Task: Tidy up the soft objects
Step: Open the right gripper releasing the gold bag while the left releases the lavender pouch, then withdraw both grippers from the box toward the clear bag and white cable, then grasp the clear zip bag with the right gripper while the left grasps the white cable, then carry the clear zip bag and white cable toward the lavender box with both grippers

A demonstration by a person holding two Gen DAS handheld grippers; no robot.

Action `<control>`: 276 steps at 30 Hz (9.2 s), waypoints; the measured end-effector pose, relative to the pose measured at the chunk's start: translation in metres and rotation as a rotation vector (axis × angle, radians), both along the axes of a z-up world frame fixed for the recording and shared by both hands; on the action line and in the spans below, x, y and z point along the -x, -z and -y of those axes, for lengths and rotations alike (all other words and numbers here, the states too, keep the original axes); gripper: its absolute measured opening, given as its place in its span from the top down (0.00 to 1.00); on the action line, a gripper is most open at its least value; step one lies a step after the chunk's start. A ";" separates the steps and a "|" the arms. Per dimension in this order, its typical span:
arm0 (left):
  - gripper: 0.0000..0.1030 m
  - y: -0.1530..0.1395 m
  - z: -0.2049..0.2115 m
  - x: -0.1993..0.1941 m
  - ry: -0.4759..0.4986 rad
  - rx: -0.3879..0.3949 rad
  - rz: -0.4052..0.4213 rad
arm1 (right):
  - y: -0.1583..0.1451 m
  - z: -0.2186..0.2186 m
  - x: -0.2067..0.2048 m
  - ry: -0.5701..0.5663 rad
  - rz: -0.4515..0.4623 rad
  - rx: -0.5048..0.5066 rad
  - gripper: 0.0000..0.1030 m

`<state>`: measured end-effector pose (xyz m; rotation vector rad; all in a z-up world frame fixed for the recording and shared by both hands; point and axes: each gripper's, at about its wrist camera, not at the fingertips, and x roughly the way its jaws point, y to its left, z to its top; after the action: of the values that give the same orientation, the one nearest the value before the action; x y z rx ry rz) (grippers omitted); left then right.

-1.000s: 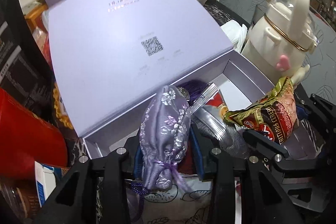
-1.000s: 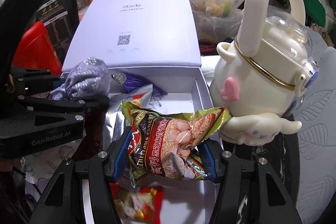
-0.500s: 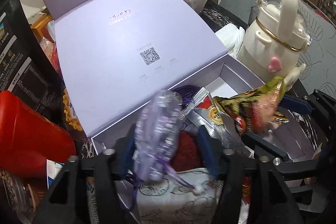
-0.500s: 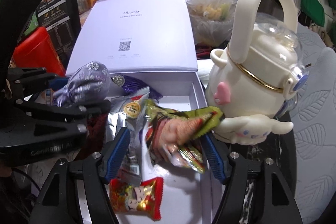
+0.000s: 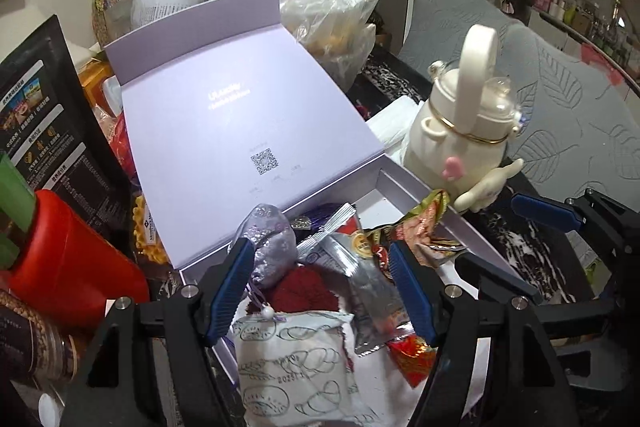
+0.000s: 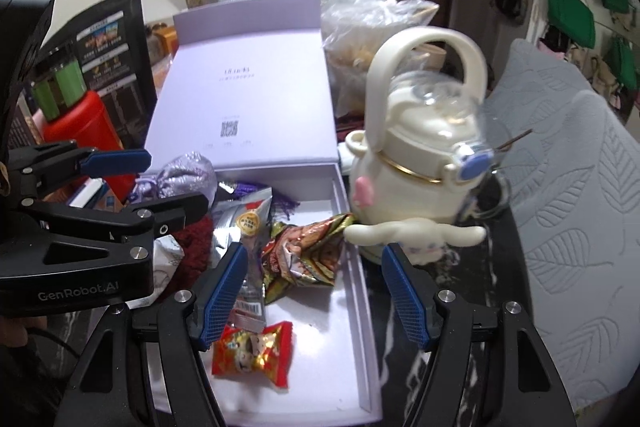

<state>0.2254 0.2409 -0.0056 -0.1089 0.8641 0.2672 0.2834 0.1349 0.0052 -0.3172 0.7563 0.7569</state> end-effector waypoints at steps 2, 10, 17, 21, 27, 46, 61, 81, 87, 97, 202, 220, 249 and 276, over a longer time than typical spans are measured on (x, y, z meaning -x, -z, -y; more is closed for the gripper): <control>0.33 -0.008 0.005 0.004 0.004 -0.003 0.011 | -0.006 0.006 0.003 0.006 0.010 -0.008 0.32; 0.33 -0.050 0.023 0.034 0.014 -0.039 0.077 | -0.032 0.025 0.024 0.017 0.047 -0.050 0.32; 0.33 -0.076 0.037 0.064 0.015 -0.062 0.121 | -0.057 0.044 0.050 0.022 0.088 -0.092 0.32; 0.33 -0.092 0.047 0.083 0.012 -0.083 0.153 | -0.070 0.055 0.066 0.021 0.110 -0.115 0.32; 0.33 -0.107 0.059 0.109 0.010 -0.084 0.189 | -0.088 0.072 0.094 0.023 0.145 -0.143 0.32; 0.26 -0.118 0.104 0.185 0.053 -0.087 0.256 | -0.097 0.119 0.161 0.049 0.187 -0.165 0.32; 0.26 -0.090 0.140 0.212 0.139 -0.039 0.233 | -0.071 0.162 0.196 0.131 0.168 -0.125 0.32; 0.26 -0.021 0.183 0.207 0.291 0.065 0.117 | -0.018 0.211 0.211 0.235 0.081 -0.086 0.28; 0.26 0.002 0.194 0.201 0.338 0.101 0.070 | -0.001 0.222 0.210 0.262 0.047 -0.082 0.26; 0.26 0.044 0.210 0.189 0.426 0.119 -0.006 | 0.035 0.240 0.204 0.294 -0.030 -0.068 0.25; 0.29 0.040 0.135 0.183 0.230 0.106 0.085 | 0.066 0.147 0.133 0.019 -0.137 -0.026 0.65; 0.29 0.027 0.139 0.240 0.211 0.091 0.139 | 0.048 0.154 0.207 -0.009 -0.119 -0.075 0.65; 0.29 0.006 0.112 0.288 0.137 0.087 0.226 | 0.028 0.126 0.260 -0.132 -0.129 -0.156 0.65; 0.29 -0.063 0.070 0.204 0.117 0.001 0.333 | -0.034 0.085 0.180 -0.195 0.007 -0.191 0.65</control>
<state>0.0211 0.1709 0.0574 -0.1001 0.5373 0.1339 0.1037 0.0497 0.0391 -0.2226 0.6466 1.0044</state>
